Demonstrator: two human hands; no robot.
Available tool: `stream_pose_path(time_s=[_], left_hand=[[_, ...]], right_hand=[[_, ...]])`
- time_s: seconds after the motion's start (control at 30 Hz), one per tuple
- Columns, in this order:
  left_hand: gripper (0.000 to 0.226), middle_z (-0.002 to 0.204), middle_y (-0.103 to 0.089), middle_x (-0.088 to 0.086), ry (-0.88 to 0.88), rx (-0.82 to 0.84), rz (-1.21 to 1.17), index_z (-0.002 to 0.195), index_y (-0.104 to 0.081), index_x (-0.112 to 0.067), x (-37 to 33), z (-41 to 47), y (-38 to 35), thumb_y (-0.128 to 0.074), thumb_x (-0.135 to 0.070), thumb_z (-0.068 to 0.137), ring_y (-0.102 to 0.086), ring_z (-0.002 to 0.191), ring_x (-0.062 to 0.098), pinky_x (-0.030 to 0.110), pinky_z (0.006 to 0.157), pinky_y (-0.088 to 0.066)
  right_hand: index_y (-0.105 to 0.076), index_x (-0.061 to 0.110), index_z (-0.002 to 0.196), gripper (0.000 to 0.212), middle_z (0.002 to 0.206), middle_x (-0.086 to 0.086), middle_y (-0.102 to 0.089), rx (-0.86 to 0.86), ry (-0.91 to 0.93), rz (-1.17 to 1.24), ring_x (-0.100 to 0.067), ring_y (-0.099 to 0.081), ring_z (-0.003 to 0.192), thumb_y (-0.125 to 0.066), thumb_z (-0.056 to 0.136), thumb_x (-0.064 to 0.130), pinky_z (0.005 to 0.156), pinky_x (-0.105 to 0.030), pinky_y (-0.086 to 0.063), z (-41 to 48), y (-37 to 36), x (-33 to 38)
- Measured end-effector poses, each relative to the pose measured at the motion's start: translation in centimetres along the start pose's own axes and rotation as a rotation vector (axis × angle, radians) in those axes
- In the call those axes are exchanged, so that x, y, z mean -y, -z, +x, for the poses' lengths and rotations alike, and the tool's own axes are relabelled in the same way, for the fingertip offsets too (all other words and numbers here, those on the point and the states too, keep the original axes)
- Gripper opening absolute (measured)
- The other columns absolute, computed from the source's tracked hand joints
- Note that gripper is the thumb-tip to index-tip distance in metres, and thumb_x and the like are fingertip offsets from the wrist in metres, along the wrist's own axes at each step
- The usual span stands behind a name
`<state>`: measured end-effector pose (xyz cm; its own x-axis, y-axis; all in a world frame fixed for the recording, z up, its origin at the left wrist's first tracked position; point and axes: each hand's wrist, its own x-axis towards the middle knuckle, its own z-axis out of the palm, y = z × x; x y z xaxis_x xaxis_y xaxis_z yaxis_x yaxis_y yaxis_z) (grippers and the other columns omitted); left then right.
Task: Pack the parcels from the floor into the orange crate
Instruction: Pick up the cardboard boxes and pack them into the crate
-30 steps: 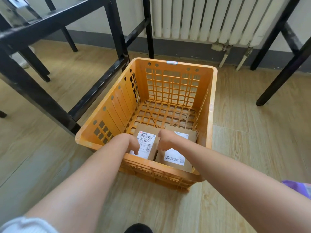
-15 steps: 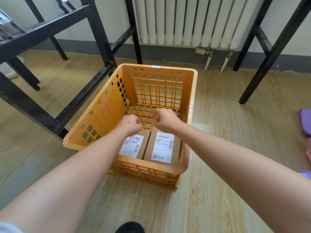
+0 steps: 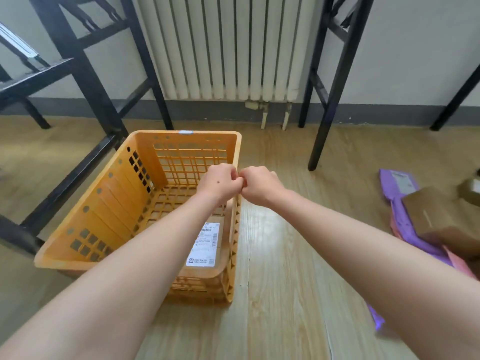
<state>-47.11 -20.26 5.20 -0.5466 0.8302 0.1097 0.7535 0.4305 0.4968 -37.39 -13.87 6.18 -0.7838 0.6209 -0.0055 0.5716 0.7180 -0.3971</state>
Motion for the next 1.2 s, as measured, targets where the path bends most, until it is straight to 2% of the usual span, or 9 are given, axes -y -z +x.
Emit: stream_pose_path(time_s=[0.1,0.2,0.3,0.4,0.5,0.73,0.87,1.07,1.2], left_hand=[[0.021,0.070,-0.059,-0.001,-0.063,0.082,0.028,0.067,-0.055,-0.022,-3.1,0.5,-2.3,-0.056,-0.032,0.085,-0.060,0.070,0.016,0.034,0.065,-0.057],[0.020,0.069,-0.058,-0.003,-0.152,0.154,0.098,0.067,-0.053,-0.024,-6.3,0.4,-5.1,-0.060,-0.032,0.083,-0.059,0.068,0.014,0.031,0.063,-0.056],[0.013,0.075,-0.060,-0.002,-0.226,0.198,0.177,0.072,-0.055,-0.023,-9.2,0.3,-7.1,-0.061,-0.029,0.082,-0.059,0.070,0.015,0.032,0.066,-0.057],[0.010,0.078,-0.061,-0.002,-0.283,0.196,0.219,0.074,-0.055,-0.022,-11.7,0.1,-8.7,-0.059,-0.025,0.082,-0.058,0.073,0.016,0.031,0.064,-0.055],[0.004,0.082,-0.062,-0.001,-0.323,0.205,0.262,0.080,-0.059,-0.018,-13.8,0.0,-10.3,-0.058,-0.022,0.082,-0.060,0.078,0.020,0.034,0.069,-0.056],[0.006,0.088,-0.064,0.003,-0.449,0.252,0.271,0.083,-0.060,-0.017,-19.3,0.3,-14.8,-0.055,-0.018,0.080,-0.058,0.087,0.026,0.031,0.067,-0.043],[0.010,0.091,-0.064,0.004,-0.500,0.280,0.251,0.086,-0.060,-0.016,-22.4,0.6,-18.0,-0.054,-0.017,0.078,-0.057,0.090,0.029,0.031,0.068,-0.041],[0.017,0.094,-0.064,0.008,-0.559,0.276,0.158,0.085,-0.062,-0.014,-28.2,0.8,-23.9,-0.051,-0.027,0.083,-0.056,0.092,0.032,0.034,0.073,-0.043],[0.018,0.098,-0.061,0.008,-0.569,0.294,0.080,0.089,-0.063,-0.014,-32.9,-0.1,-28.8,-0.052,-0.027,0.082,-0.055,0.096,0.032,0.035,0.075,-0.042]], right_hand=[[-0.056,0.023,0.082,0.012,0.082,0.003,-0.061,-0.011,-0.096,-0.005,-0.020,-0.056,0.081,-0.046,0.088,0.020,0.094,-0.047,-0.045,-1.8,1.1,-3.9],[-0.064,0.021,0.098,0.020,0.101,0.001,-0.067,0.014,-0.194,-0.032,-0.022,-0.059,0.098,-0.046,0.089,0.019,0.096,-0.042,-0.040,-3.8,2.1,-8.6],[-0.065,0.021,0.103,0.024,0.112,0.001,-0.065,0.036,-0.294,-0.073,-0.023,-0.058,0.105,-0.046,0.089,0.018,0.096,-0.040,-0.041,-5.8,3.3,-13.0],[-0.066,0.021,0.103,0.027,0.112,-0.002,-0.065,0.051,-0.390,-0.095,-0.025,-0.058,0.106,-0.046,0.087,0.016,0.094,-0.038,-0.043,-7.1,4.8,-16.6],[-0.067,0.021,0.102,0.029,0.111,-0.005,-0.066,0.051,-0.450,-0.110,-0.028,-0.059,0.106,-0.045,0.084,0.014,0.090,-0.037,-0.043,-7.8,6.1,-19.7],[-0.066,0.021,0.103,0.028,0.112,-0.004,-0.066,0.035,-0.559,-0.113,-0.027,-0.058,0.109,-0.047,0.083,0.015,0.095,-0.038,-0.042,-8.9,7.0,-25.9],[-0.066,0.022,0.102,0.028,0.111,-0.002,-0.066,0.033,-0.587,-0.097,-0.027,-0.056,0.111,-0.048,0.083,0.013,0.094,-0.038,-0.040,-9.9,6.3,-29.0],[-0.059,0.023,0.113,0.027,0.120,-0.006,-0.051,-0.019,-0.594,-0.157,-0.029,-0.045,0.118,-0.050,0.088,0.020,0.095,-0.041,-0.037,-13.5,5.1,-34.8],[-0.052,0.023,0.117,0.035,0.121,-0.003,-0.043,-0.101,-0.617,-0.217,-0.026,-0.040,0.117,-0.062,0.083,0.022,0.087,-0.039,-0.039,-17.9,4.6,-40.0]])
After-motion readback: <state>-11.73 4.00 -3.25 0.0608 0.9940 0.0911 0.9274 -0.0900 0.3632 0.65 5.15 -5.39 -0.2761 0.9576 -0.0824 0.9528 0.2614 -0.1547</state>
